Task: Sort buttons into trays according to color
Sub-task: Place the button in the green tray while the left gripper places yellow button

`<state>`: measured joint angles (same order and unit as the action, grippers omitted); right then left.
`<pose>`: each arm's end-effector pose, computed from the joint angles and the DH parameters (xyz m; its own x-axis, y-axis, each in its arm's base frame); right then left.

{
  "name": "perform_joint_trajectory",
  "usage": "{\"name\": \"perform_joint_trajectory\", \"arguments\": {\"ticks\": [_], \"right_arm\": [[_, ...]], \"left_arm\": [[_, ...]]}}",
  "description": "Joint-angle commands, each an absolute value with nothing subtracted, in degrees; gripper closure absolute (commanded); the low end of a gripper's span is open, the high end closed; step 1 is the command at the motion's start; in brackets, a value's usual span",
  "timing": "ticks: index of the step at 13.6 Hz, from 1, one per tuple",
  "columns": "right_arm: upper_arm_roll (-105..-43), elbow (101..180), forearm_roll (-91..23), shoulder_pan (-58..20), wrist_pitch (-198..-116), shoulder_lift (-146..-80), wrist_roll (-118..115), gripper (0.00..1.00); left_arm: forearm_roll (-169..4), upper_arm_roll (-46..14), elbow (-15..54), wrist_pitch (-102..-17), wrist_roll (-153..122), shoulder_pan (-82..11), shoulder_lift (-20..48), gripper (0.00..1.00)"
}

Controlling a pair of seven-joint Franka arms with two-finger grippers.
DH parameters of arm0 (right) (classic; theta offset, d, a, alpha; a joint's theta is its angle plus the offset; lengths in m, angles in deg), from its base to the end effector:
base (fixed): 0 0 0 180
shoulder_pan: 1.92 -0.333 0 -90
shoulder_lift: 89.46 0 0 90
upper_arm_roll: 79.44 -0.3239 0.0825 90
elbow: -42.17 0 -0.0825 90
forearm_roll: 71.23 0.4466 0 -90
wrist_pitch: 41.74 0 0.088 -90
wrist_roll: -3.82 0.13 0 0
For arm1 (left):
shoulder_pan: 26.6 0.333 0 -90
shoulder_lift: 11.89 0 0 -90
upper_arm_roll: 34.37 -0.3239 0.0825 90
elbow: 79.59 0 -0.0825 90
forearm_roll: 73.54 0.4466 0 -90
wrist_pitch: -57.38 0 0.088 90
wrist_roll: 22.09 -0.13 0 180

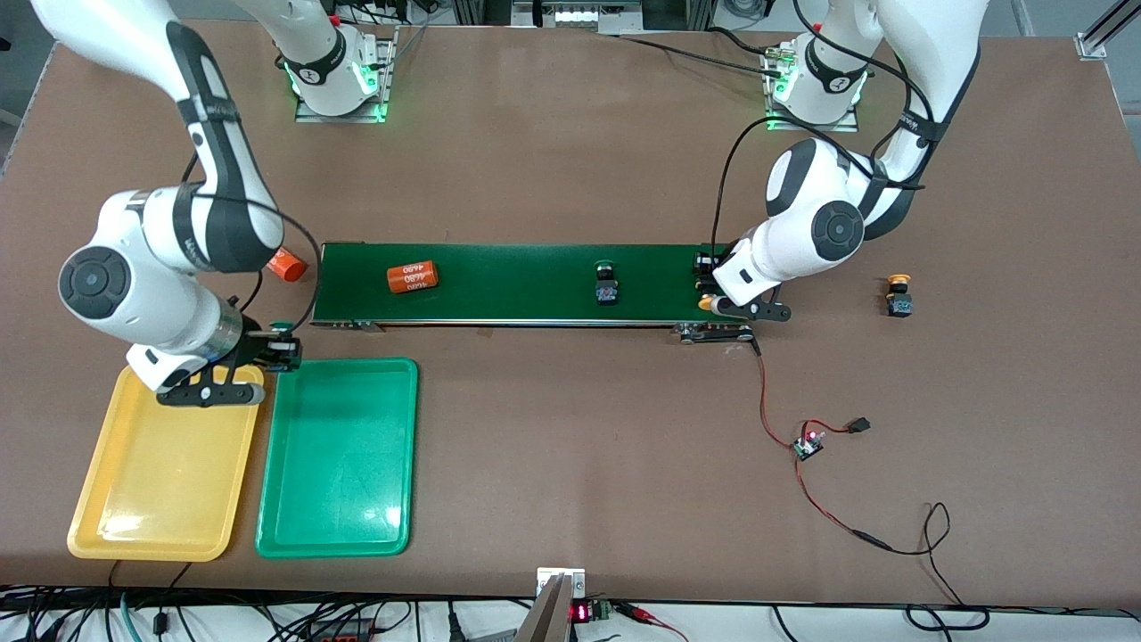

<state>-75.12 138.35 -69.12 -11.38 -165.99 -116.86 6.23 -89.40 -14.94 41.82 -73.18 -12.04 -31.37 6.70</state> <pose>0.7261 0.0717 0.2762 0.9993 0.0358 0.0134 0.0357 -0.9994 0.0034 0.5418 -0.2613 0.1953 0.9714 -0.0686 -0.2272 -0.0113 -0.9696 0.2444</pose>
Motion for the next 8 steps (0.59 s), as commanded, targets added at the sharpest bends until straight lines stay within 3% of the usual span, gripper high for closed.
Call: {"name": "perform_joint_trajectory", "arguments": {"ticks": [1,5,8], "right_arm": [[-75.30,135.70,-68.94,-11.76,-171.36,-122.75,5.84,1.00],[-74.60,133.94,-68.95,-11.85,-178.48,-129.17,6.11,1.00],[-73.37,132.44,-69.03,-11.76,-181.30,-132.35,5.49,1.00]], "left_arm": [[-90.23,-14.94,41.52,-72.35,-11.71,-31.00,5.34,0.00],[-89.71,-15.56,40.12,-66.82,-11.89,-29.51,1.12,0.00],[-77.12,-20.81,39.59,-64.17,-12.24,-28.54,-0.02,0.00]]}}
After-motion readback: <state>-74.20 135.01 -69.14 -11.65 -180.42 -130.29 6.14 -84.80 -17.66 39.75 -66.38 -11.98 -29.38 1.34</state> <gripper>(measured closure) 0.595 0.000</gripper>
